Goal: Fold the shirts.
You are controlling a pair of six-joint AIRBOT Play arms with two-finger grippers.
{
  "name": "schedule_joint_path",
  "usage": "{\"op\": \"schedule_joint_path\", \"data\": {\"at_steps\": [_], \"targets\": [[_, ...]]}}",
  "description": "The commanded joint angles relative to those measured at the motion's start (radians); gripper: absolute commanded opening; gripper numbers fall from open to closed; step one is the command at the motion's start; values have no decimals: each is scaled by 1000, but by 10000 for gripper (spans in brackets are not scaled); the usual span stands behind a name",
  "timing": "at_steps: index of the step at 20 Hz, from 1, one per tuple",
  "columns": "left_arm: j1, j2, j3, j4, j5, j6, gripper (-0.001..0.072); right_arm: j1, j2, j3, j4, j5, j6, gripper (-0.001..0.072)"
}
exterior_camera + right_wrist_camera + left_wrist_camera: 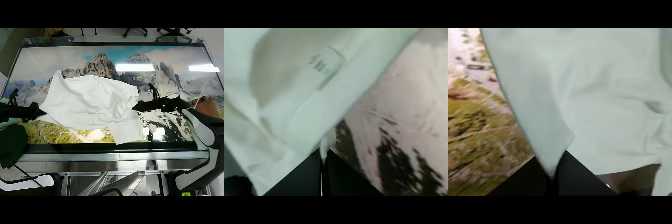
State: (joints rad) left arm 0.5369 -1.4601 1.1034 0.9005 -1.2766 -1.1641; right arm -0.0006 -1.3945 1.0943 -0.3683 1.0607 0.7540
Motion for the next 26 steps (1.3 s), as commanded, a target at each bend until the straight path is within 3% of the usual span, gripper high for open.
{"op": "schedule_joint_path", "data": {"at_steps": [1,5,7,10,13,15,17,19,22,26], "targets": [[3,111,8,-261,-32,97,9,-21,175,30,83,73,-29,15],[3,364,148,-468,-97,105,10,-103,568,198,92,15,-30,15],[4,509,268,-565,-53,103,10,-129,730,296,84,-53,-64,15],[4,694,436,-548,131,77,10,-135,915,408,-14,-247,-82,15],[4,821,549,-306,379,-24,10,-135,989,501,-132,-345,-82,15],[4,839,603,-101,377,-84,9,-135,980,563,-183,-351,-82,15],[0,809,619,-3,282,-86,10,-135,944,599,-238,-360,-82,15],[-33,744,589,-7,212,-82,10,-136,889,599,-272,-356,-76,15],[-170,605,480,-8,170,-71,11,-135,724,597,-338,-323,13,14],[-344,350,342,0,239,32,11,-135,419,597,-340,-277,77,14]]}}
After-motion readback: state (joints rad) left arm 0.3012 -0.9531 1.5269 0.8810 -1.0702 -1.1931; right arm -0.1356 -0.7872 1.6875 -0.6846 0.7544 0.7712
